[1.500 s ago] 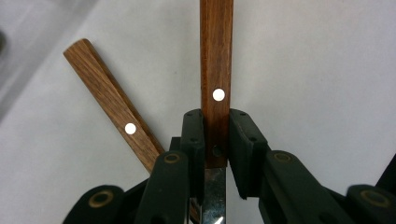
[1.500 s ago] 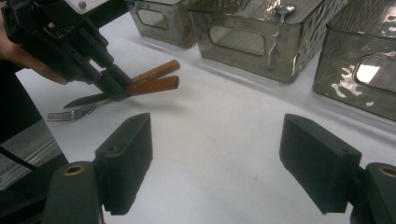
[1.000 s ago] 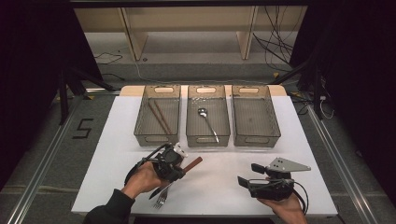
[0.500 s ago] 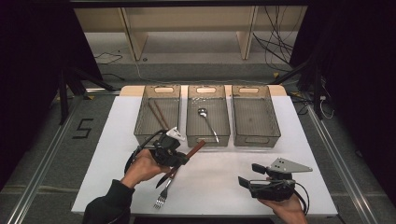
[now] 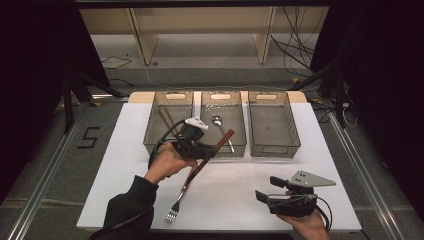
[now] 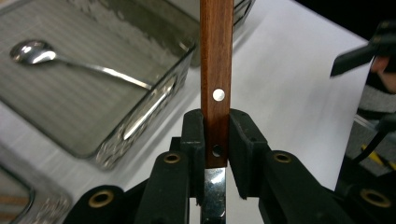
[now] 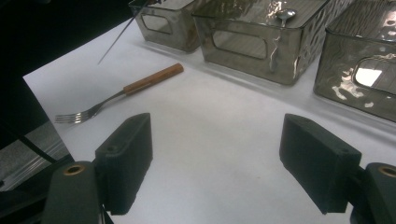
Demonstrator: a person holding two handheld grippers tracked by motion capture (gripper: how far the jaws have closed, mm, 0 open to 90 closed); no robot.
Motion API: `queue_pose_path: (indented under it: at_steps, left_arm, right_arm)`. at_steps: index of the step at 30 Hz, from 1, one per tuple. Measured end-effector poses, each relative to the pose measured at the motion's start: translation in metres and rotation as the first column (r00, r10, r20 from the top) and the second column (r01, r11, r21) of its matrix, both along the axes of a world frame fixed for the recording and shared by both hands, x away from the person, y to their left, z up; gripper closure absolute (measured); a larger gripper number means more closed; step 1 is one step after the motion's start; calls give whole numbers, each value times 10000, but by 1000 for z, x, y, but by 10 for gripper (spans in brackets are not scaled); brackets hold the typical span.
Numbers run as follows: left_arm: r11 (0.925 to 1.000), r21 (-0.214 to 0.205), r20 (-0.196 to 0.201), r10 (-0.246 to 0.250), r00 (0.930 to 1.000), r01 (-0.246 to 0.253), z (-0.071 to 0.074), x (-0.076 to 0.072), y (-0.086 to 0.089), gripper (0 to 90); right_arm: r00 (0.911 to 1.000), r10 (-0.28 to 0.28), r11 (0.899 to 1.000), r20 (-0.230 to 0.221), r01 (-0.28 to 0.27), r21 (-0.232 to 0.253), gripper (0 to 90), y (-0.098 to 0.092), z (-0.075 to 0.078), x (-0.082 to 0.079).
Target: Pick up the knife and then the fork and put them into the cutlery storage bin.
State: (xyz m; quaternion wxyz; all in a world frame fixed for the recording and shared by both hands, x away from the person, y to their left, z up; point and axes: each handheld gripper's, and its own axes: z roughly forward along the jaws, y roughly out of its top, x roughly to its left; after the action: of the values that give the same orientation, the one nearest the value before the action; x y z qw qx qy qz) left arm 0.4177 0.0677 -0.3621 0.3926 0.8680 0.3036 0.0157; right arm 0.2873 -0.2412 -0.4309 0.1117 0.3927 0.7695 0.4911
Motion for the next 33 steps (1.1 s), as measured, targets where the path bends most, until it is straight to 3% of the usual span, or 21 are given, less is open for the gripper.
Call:
queue_pose_path:
  at_steps: [22,33]
  left_arm:
    - [9990,-438,540,-57,9985,81,38,48,-70,768]
    - [9987,-486,696,170,9974,-136,39,75,-106,768]
  right_arm:
    - [9996,280,9995,28,-281,164,263,0,0,-7]
    - [9991,422,9988,7,-422,240,263,1,0,-9]
